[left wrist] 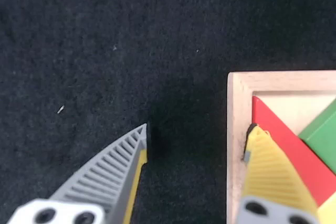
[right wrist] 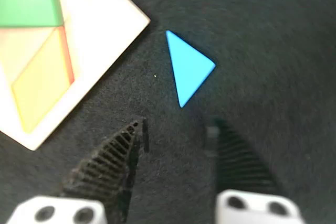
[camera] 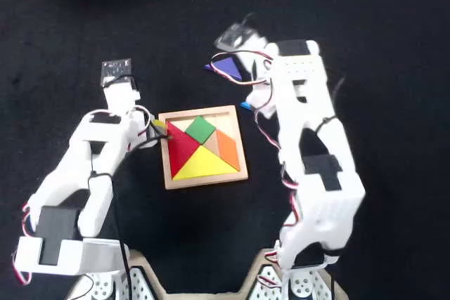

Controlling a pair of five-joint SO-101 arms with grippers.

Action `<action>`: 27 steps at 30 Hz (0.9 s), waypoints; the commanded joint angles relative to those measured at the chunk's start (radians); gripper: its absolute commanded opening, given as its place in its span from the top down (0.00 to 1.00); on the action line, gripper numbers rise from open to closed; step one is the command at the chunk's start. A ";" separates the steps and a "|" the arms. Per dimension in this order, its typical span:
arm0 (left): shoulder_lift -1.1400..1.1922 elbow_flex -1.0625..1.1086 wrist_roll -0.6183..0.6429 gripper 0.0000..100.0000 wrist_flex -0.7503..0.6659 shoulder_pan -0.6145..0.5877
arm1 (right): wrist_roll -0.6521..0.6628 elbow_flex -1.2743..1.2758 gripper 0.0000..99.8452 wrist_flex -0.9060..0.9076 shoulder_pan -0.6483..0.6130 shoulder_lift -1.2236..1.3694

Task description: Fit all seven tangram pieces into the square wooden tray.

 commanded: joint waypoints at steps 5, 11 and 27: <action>0.012 -0.088 0.009 0.71 0.028 -0.013 | 0.083 -0.114 0.70 -0.046 -0.018 0.094; 0.012 -0.088 0.009 0.71 0.028 -0.013 | 0.084 -0.128 0.70 -0.100 -0.060 0.163; 0.012 -0.091 0.009 0.71 0.028 -0.013 | 0.084 -0.418 0.70 0.029 -0.037 0.395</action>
